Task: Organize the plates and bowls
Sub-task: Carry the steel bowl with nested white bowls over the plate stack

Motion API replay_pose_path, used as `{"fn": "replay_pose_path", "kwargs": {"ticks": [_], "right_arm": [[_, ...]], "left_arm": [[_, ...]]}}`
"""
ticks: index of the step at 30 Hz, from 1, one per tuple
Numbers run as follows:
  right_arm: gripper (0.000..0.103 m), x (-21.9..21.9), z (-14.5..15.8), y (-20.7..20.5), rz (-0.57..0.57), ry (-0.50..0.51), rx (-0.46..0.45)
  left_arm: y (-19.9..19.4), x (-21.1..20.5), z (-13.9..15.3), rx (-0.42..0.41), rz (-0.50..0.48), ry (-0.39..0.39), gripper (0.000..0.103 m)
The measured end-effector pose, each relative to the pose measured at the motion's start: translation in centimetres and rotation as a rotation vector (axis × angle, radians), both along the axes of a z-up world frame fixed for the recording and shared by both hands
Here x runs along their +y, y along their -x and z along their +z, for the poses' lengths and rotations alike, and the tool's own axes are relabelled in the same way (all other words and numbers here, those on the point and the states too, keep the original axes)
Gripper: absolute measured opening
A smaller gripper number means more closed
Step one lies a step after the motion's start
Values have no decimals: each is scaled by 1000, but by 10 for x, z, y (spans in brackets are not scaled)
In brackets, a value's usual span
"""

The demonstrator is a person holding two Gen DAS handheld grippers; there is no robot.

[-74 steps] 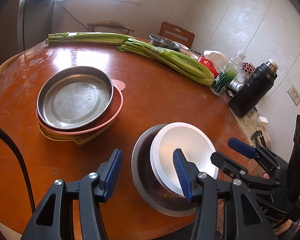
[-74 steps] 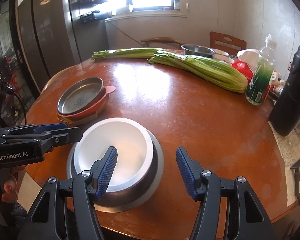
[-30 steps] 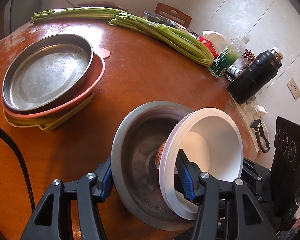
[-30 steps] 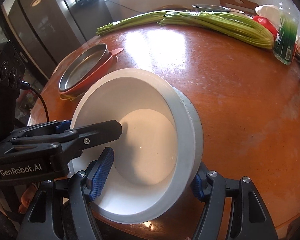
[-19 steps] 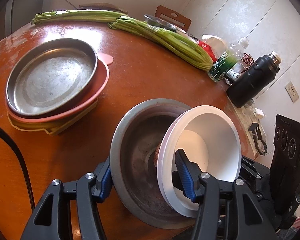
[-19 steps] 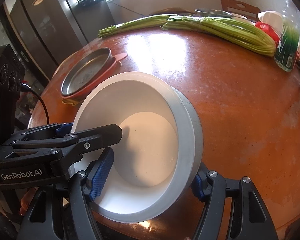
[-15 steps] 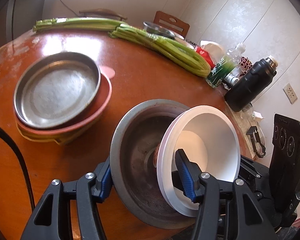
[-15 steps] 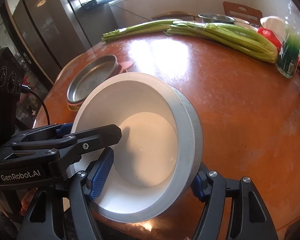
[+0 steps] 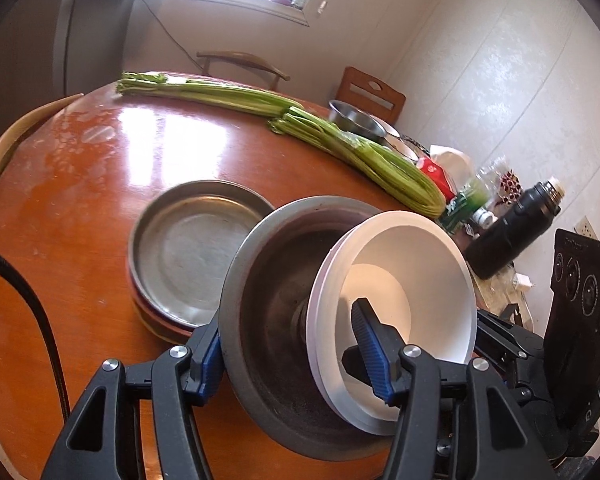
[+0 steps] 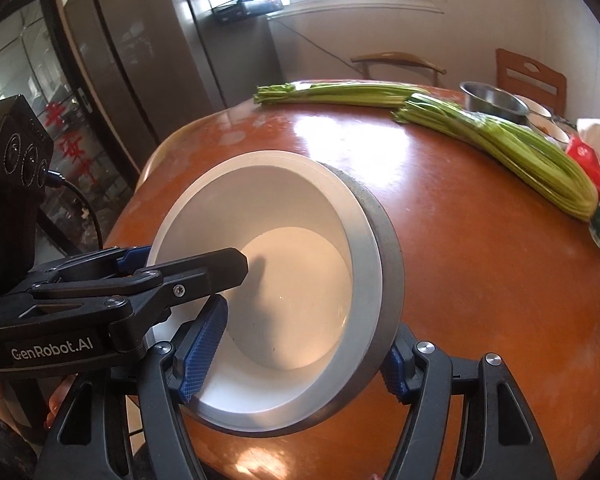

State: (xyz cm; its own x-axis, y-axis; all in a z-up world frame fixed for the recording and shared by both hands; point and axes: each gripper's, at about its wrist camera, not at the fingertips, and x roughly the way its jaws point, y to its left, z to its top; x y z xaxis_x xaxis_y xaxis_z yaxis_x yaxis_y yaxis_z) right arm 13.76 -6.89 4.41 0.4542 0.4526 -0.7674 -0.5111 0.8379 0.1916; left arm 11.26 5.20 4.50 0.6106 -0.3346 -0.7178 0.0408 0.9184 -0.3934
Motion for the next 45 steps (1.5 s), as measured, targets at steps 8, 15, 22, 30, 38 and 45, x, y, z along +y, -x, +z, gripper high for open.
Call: {"fn": "replay_pose_path", "kwargs": {"ticks": [8,15,22,30,38,45], "right_arm": [[71,36,1,-16,40,8,-3],[71,55,-2,-33,54,21,3],[71,64,-7,-50,50,14,11],[71,67,-19,-63,53,16,35],[71,67,-27,-70,52,21,48],[71,69,-31,-69,58,31,38]], "left_arm": [[-10,35,0,3,55,-7,58],[-27,55,-5,14,75,16,58],[-44,64,-10,18,93,15,58],[-58,67,-21,38,94,27,58],[-64,64,-31,53,101,28,58],[-66,63,-35,61,107,19,58]]}}
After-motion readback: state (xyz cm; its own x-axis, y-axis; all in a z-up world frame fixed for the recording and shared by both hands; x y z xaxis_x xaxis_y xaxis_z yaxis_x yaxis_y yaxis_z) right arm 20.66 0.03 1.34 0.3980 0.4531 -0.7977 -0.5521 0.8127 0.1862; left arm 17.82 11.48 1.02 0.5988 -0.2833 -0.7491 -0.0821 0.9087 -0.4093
